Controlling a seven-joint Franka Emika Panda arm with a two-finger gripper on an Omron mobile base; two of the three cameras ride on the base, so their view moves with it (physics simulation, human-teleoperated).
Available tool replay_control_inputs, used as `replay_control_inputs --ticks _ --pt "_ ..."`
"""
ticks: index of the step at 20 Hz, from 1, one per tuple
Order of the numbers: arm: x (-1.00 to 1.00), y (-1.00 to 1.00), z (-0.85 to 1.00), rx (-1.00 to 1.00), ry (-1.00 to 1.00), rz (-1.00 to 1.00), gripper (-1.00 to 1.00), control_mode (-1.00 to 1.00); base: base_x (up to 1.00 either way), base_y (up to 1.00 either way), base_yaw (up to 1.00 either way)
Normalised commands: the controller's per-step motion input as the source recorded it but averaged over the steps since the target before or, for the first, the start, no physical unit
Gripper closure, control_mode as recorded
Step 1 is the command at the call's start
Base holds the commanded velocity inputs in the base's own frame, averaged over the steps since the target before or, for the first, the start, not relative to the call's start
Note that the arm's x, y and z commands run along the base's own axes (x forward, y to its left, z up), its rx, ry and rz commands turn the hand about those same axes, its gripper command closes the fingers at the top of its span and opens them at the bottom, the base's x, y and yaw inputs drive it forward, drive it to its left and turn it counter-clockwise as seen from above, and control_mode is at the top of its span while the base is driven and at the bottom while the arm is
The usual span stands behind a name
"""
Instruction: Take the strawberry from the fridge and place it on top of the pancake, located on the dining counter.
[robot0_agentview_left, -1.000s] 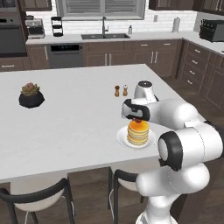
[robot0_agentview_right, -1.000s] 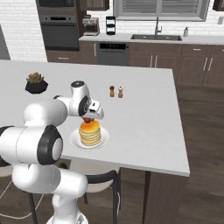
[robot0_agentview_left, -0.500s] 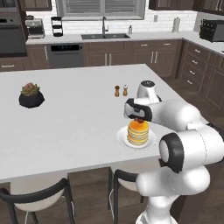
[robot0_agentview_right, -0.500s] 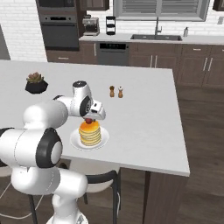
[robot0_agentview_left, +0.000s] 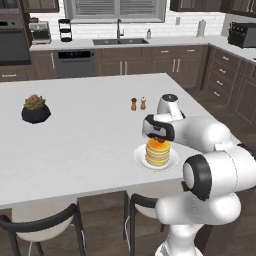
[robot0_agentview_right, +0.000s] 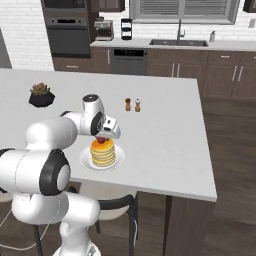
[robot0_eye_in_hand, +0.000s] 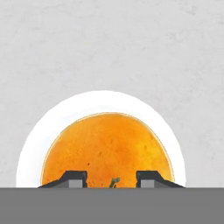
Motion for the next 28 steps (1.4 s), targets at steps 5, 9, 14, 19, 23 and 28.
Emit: replay_control_inputs --ticks 5,9,14,19,23,28 --pt "0.00 0.00 -0.23 0.00 0.02 0.00 1.00 -1.00 0.00 0.00 0.00" --pt "0.00 0.00 -0.15 0.00 0.00 0.00 1.00 -1.00 0.00 0.00 0.00" --pt "0.00 0.00 -0.04 0.00 0.00 0.00 1.00 -1.00 0.00 0.00 0.00" --pt "0.00 0.00 0.00 0.00 0.00 0.00 -1.00 -1.00 0.00 0.00 0.00" --pt "0.00 0.00 0.00 0.00 0.00 0.00 -1.00 -1.00 0.00 0.00 0.00" --pt "0.00 0.00 0.00 0.00 -0.01 0.00 -1.00 -1.00 0.00 0.00 0.00"
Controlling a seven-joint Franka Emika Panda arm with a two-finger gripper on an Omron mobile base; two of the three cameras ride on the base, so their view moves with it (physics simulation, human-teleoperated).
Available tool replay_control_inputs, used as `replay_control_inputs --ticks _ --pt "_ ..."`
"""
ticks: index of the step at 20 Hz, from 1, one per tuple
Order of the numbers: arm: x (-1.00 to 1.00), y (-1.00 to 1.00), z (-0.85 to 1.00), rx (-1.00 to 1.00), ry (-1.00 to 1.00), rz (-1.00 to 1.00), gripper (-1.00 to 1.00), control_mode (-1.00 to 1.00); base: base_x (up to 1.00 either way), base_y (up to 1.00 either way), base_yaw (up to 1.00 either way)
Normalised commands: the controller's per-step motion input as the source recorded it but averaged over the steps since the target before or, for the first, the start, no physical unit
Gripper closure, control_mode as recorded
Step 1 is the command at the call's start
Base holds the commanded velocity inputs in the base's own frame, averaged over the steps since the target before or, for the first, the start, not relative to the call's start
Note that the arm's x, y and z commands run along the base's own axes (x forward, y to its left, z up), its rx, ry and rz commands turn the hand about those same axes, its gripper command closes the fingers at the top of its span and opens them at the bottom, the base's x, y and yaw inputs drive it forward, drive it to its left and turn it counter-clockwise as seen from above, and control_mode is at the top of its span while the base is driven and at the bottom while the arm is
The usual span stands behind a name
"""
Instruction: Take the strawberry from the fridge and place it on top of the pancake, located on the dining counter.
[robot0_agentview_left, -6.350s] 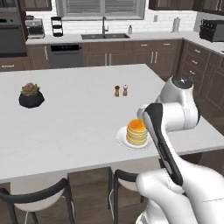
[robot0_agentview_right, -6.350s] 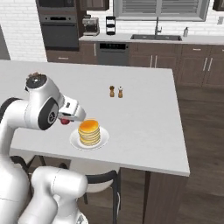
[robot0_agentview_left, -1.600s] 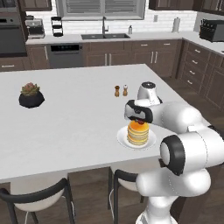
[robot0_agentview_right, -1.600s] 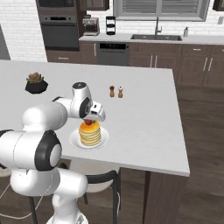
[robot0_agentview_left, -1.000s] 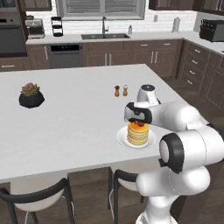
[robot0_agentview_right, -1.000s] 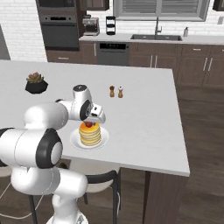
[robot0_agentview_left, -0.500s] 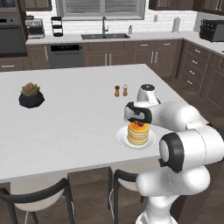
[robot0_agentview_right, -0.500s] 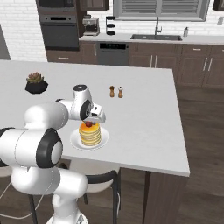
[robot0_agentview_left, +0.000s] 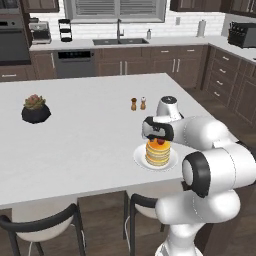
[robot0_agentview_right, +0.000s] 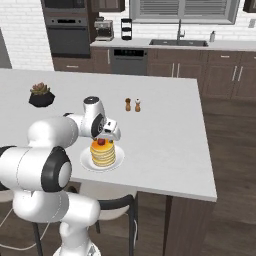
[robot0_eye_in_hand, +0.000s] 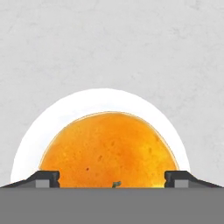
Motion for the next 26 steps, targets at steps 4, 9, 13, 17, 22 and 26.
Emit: replay_control_inputs --ticks 4,9,13,17,22,26 --pt "0.00 0.00 0.04 0.00 0.00 0.00 -1.00 -1.00 0.00 0.00 0.00" --pt "0.00 0.07 0.51 -0.03 -0.07 0.00 -1.00 -1.00 0.00 0.00 0.00" --pt "-0.34 0.23 0.96 -0.08 -0.21 0.00 -1.00 -1.00 0.00 0.00 0.00" --pt "-0.97 0.25 0.81 0.00 -0.22 0.00 -1.00 -1.00 0.00 0.00 0.00" --pt "-1.00 0.45 0.45 0.00 -0.14 -0.04 -1.00 -1.00 0.00 0.00 0.00" --pt "-1.00 0.72 0.23 -0.02 -0.03 -0.03 -1.00 -1.00 0.00 0.00 0.00"
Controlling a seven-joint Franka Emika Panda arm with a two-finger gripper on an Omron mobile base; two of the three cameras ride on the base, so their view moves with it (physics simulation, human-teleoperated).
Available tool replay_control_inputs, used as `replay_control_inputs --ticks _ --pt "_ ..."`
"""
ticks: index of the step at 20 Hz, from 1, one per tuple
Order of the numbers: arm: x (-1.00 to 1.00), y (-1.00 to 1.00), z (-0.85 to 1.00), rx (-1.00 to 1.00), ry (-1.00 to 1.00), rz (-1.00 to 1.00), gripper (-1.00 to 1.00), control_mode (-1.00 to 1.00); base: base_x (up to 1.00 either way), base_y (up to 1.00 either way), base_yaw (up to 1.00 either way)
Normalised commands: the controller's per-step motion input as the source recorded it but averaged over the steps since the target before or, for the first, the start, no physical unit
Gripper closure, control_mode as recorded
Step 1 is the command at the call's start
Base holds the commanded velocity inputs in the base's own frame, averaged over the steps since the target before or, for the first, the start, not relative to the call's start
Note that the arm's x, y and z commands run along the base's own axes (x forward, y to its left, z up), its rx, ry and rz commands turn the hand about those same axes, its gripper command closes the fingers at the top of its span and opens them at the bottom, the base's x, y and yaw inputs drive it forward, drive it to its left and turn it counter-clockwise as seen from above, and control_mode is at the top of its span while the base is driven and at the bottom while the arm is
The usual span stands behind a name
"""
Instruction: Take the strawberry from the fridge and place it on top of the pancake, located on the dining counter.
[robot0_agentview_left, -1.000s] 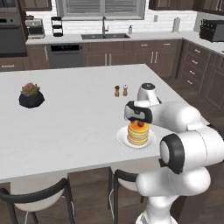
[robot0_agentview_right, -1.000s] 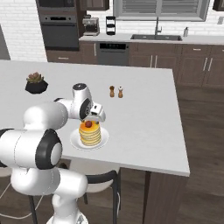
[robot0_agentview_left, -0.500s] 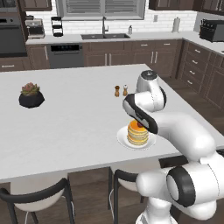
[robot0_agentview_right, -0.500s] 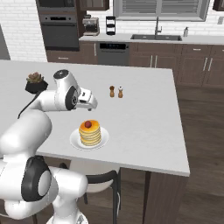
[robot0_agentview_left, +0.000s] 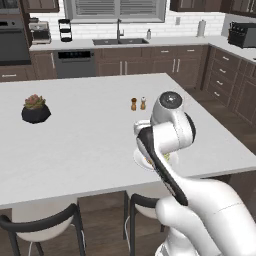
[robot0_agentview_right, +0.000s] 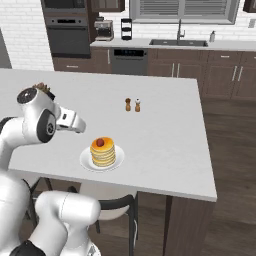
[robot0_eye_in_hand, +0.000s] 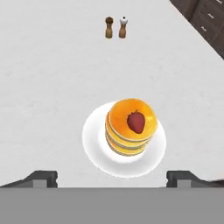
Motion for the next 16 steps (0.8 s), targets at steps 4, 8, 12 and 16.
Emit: replay_control_inputs --ticks 4,8,12,16 --pt "-0.98 1.00 0.01 -0.25 0.00 0.00 -1.00 -1.00 0.00 0.00 0.00" --pt "-0.82 1.00 0.00 -0.38 0.01 0.00 -1.00 -1.00 0.00 0.00 0.00" --pt "-0.29 0.64 -0.11 -0.26 0.15 0.00 -1.00 -1.00 0.00 0.00 0.00" --pt "0.10 0.29 -0.26 -0.14 0.21 0.00 -1.00 -1.00 0.00 0.00 0.00"
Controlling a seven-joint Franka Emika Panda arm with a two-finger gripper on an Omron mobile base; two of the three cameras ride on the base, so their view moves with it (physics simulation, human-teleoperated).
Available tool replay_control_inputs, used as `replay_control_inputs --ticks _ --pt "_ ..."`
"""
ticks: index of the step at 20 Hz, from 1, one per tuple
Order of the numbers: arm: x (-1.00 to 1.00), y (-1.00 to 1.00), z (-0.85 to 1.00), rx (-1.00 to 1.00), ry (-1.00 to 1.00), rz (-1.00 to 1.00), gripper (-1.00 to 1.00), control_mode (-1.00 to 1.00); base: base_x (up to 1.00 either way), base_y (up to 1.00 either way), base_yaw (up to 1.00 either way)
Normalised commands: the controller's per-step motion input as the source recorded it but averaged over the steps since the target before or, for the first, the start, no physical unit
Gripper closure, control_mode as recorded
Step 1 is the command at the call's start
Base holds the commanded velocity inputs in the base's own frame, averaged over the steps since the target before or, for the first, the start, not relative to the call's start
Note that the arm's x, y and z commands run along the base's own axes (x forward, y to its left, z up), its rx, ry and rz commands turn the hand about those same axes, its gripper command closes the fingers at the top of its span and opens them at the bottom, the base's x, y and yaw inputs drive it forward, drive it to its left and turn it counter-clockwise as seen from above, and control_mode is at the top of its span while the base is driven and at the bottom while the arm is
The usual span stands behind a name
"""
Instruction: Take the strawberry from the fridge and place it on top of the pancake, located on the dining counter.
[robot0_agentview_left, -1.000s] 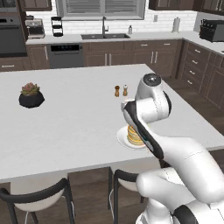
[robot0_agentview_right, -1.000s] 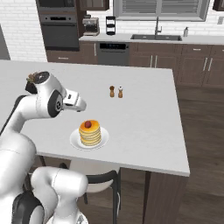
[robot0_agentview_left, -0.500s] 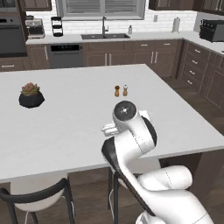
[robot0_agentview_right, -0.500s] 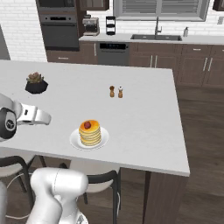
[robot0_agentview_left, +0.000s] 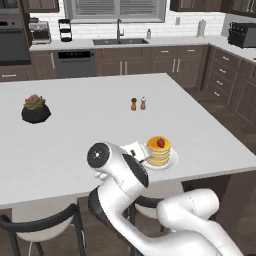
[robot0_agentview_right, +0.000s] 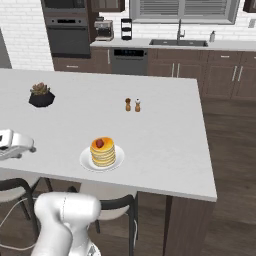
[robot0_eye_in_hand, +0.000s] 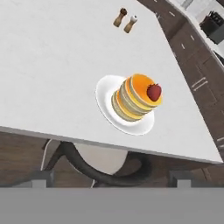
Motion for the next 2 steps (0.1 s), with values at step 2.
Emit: replay_control_inputs --ticks 2 --pt "0.25 0.16 -0.05 -0.05 0.06 0.00 -1.00 -1.00 0.00 0.00 0.00"
